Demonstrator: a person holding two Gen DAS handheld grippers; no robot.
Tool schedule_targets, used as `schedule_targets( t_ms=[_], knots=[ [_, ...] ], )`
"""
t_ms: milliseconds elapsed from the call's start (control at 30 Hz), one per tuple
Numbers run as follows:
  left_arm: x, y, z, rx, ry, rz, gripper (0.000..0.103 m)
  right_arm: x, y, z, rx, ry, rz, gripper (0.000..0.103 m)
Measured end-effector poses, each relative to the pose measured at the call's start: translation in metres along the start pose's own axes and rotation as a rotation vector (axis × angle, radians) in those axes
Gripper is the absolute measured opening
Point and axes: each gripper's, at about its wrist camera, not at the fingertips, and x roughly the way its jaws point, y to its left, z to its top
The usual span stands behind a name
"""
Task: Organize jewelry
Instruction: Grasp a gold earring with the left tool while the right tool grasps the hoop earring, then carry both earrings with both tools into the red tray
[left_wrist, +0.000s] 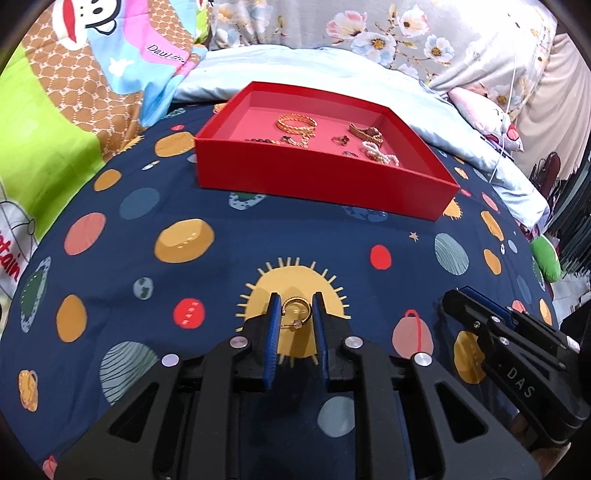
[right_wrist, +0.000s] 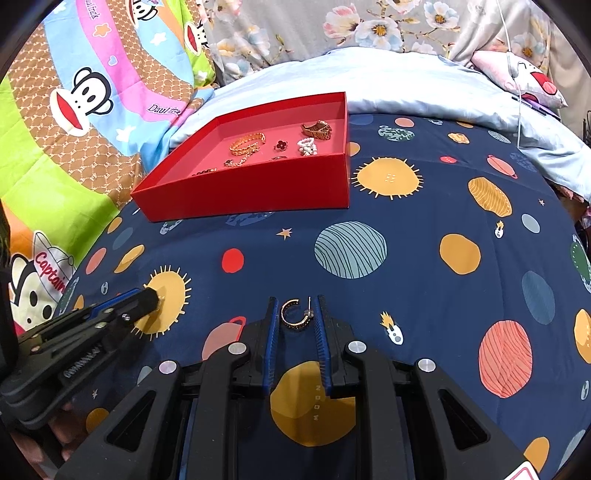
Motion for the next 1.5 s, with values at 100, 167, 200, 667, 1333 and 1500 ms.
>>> schedule_targets(
  t_ms=[100, 167, 200, 667, 1333, 1500],
  knots=[
    [-0.008, 0.004, 0.001, -0.004, -0.011, -0.002, 0.016, -0.001, 0.000, -0.001, 0.002, -0.001, 0.009, 0.018],
    [-0.013, 0.005, 0.003, -0.004, -0.021, -0.002, 0.016, -0.003, 0.001, -0.001, 0.006, 0.000, 0.015, 0.018],
    [-0.014, 0.006, 0.004, -0.005, -0.025, -0.001, 0.016, -0.004, 0.001, -0.001, 0.005, -0.001, 0.015, 0.018],
    [-0.036, 0.007, 0.041, 0.012, -0.102, 0.008, 0.017, -0.024, 0.009, 0.037, -0.029, -0.064, 0.057, 0.018],
    [-0.018, -0.008, 0.130, 0.061, -0.215, 0.039, 0.017, 0.003, 0.016, 0.121, -0.068, -0.115, 0.086, 0.018],
    [-0.005, -0.014, 0.147, 0.067, -0.222, 0.034, 0.017, 0.019, 0.016, 0.136, -0.074, -0.109, 0.084, 0.018]
  ],
)
